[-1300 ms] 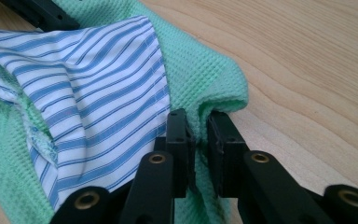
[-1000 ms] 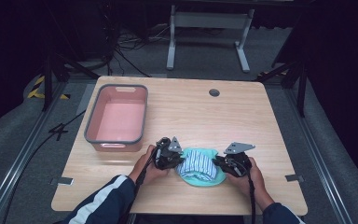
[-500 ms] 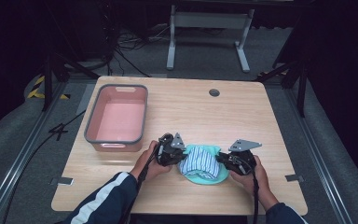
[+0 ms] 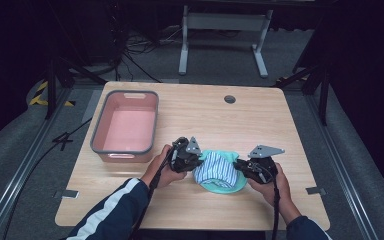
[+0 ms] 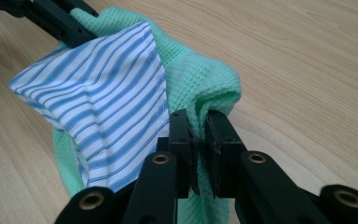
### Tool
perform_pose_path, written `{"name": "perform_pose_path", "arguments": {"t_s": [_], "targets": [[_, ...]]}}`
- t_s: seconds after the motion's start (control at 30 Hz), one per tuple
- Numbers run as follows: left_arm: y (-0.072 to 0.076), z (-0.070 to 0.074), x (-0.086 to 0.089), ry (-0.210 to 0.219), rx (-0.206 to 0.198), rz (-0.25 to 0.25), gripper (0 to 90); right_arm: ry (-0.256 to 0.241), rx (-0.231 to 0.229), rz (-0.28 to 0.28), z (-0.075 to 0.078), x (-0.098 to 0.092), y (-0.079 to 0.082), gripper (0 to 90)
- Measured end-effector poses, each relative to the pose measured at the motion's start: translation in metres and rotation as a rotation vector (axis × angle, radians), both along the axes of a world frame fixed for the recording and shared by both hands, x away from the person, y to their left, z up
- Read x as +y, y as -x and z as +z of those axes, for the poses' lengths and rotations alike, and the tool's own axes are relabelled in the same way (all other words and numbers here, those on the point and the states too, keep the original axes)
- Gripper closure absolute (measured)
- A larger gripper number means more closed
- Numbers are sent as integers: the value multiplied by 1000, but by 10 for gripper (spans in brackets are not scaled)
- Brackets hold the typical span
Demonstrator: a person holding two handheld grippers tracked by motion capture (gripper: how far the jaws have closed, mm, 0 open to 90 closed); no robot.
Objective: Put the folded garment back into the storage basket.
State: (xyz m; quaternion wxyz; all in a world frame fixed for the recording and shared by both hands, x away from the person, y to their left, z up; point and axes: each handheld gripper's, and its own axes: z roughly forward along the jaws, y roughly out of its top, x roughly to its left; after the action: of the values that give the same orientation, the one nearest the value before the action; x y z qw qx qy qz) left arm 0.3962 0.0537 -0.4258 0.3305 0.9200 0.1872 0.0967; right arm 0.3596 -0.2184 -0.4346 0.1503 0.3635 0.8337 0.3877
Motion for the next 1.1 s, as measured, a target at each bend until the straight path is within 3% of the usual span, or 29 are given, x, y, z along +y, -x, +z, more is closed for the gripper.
{"name": "perform_pose_path", "arguments": {"t_s": [0.77, 1.1], "targets": [[-16, 39, 17, 1, -62, 39, 823, 11, -41, 6, 37, 25, -22, 818], [-20, 61, 37, 25, -97, 68, 823, 19, -81, 32, 64, 44, -31, 817]]}}
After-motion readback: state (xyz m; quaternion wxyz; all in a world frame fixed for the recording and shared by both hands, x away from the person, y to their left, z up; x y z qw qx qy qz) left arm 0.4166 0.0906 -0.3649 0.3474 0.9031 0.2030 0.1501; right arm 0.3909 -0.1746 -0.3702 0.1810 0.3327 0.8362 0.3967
